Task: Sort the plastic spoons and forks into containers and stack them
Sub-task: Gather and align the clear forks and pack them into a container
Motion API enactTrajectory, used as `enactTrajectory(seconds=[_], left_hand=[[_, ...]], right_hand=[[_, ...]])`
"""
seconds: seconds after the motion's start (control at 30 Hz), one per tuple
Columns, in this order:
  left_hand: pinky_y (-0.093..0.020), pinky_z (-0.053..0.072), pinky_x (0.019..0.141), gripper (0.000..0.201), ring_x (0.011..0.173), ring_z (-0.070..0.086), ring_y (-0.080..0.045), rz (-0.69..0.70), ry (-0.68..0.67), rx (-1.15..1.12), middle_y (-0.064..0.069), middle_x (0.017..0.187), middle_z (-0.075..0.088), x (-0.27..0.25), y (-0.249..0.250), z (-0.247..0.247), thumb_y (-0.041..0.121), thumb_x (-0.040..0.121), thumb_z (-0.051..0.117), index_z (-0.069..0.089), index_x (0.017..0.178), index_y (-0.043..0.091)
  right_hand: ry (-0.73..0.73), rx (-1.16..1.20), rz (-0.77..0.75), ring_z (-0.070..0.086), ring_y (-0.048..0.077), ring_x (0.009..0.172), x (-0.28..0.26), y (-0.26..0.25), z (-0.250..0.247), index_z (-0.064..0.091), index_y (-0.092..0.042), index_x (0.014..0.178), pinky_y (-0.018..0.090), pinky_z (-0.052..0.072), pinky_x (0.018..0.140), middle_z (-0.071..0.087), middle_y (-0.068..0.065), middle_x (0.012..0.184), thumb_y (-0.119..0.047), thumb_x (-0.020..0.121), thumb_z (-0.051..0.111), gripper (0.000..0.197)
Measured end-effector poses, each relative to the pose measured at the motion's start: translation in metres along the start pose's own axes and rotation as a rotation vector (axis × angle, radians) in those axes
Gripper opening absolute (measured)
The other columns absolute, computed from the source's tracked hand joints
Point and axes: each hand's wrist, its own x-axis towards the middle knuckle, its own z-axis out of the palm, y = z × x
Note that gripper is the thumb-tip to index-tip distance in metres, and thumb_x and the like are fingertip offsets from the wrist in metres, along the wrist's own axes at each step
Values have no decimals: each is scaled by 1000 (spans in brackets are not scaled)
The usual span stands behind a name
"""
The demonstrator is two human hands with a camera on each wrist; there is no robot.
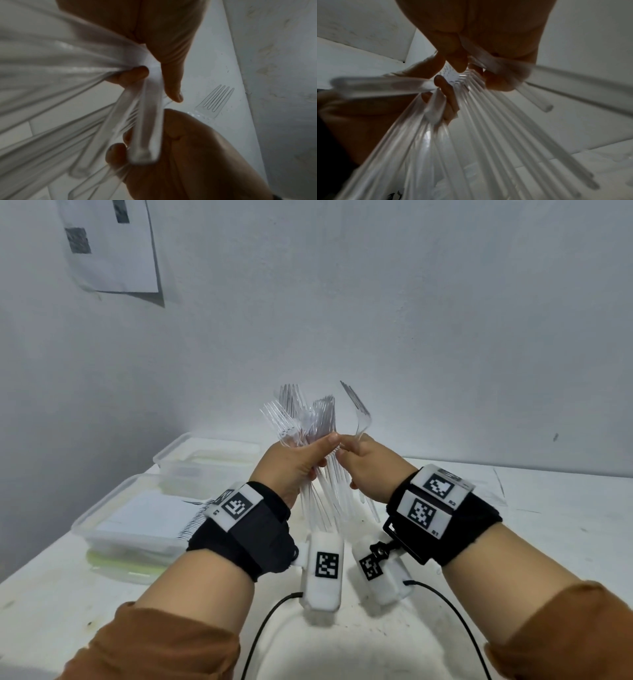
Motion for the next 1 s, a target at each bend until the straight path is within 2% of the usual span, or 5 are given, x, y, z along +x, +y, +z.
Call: enactTrajectory(seconds=[0.2, 0.33, 0.53, 0.67, 1.0], left_hand=[[-25, 38, 64, 26, 62, 48, -9, 14, -38, 37, 4, 68, 57, -6, 7, -7, 25, 74, 75, 62, 95, 15], [-22, 38, 61, 44, 62, 48, -10, 26, -20, 76, 9, 61, 57, -9, 8, -10, 35, 69, 79, 64, 103, 12], [-21, 38, 58, 47, 57, 49, -6, 40, -28, 28, 9, 64, 56, -15, 13, -5, 26, 75, 74, 60, 115, 5], [-25, 40, 66, 87, 58, 49, -8, 44, -23, 12, 9, 65, 62, -14, 16, 3, 40, 55, 84, 54, 127, 2], [-22, 37, 65, 4, 55, 49, -6, 76, 30, -66, 6, 73, 62, -12, 24, 32, 19, 80, 70, 67, 80, 17]], right_hand=[[2, -88, -24, 51, 9, 71, -12, -17, -1, 51, -21, 131, 3, 34, 50, 58, 3, 116, -21, 101, 31, 36], [-50, -102, -8, 63, 29, 91, -19, -26, -5, 54, -25, 126, 24, 46, 69, 61, 13, 119, -18, 100, 32, 34], [-36, 130, 51, 50, 9, 71, -22, -23, -14, 59, -20, 100, 22, 44, 73, 46, -13, 82, -9, 95, 45, 19], [-20, 237, 50, 50, 13, 83, -20, -13, -25, 57, -13, 124, 30, 44, 85, 56, 1, 96, -9, 93, 50, 32], [86, 112, 72, 44, 18, 64, -22, 17, -60, 43, -24, 114, 31, 42, 61, 49, 1, 83, -56, 92, 36, 40]])
